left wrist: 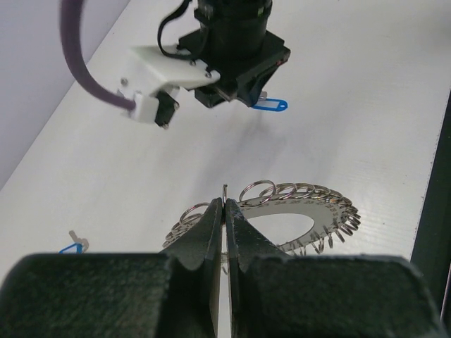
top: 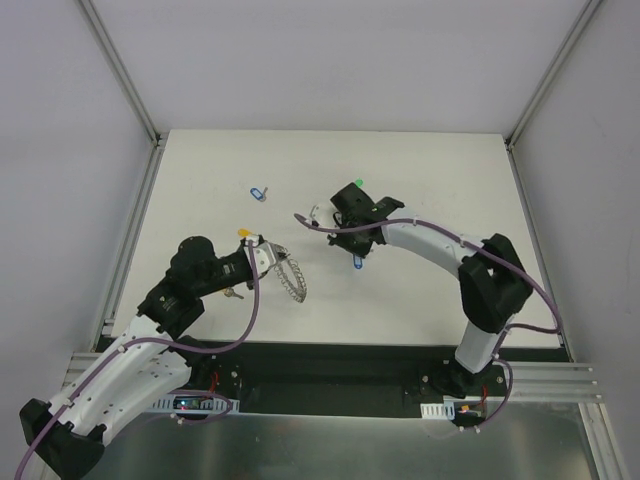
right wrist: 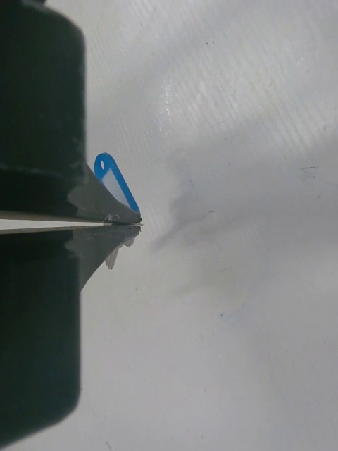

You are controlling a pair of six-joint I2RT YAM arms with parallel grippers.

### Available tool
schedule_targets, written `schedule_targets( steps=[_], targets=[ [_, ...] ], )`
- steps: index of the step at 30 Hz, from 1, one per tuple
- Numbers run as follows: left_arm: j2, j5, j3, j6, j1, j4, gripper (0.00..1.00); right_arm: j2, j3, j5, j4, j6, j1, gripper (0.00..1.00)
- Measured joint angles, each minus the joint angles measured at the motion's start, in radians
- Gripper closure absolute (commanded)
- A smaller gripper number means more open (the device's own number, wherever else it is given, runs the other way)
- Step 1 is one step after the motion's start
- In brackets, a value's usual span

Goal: Put the keys on the keyring

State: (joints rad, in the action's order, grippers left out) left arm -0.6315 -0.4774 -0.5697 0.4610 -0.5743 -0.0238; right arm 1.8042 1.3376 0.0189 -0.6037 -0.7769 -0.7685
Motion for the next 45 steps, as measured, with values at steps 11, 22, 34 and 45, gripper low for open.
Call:
schedule_targets(
  steps=[11, 22, 34, 45],
  targets=[
    [-0.062, -0.065, -0.048, -0.022, 0.000, 0.000, 1.00, -0.148, -0.043, -0.114, -0.009, 0.037, 0.050, 0.98],
    [-0.053, -0.065, -0.047, -0.036, 0.000, -0.002, 1.00, 0.100, -0.039, -0.093, -0.035, 0.089, -0.035, 0.97],
    [-0.053, -0.064, -0.043, -0.039, 0.000, -0.008, 1.00, 0.145, 0.022, -0.045, -0.032, 0.138, -0.059, 0.83],
    [-0.053, -0.064, -0.043, -0.039, 0.000, -0.011, 1.00, 0.134, 0.022, -0.040, -0.048, 0.145, -0.062, 0.82]
  ],
)
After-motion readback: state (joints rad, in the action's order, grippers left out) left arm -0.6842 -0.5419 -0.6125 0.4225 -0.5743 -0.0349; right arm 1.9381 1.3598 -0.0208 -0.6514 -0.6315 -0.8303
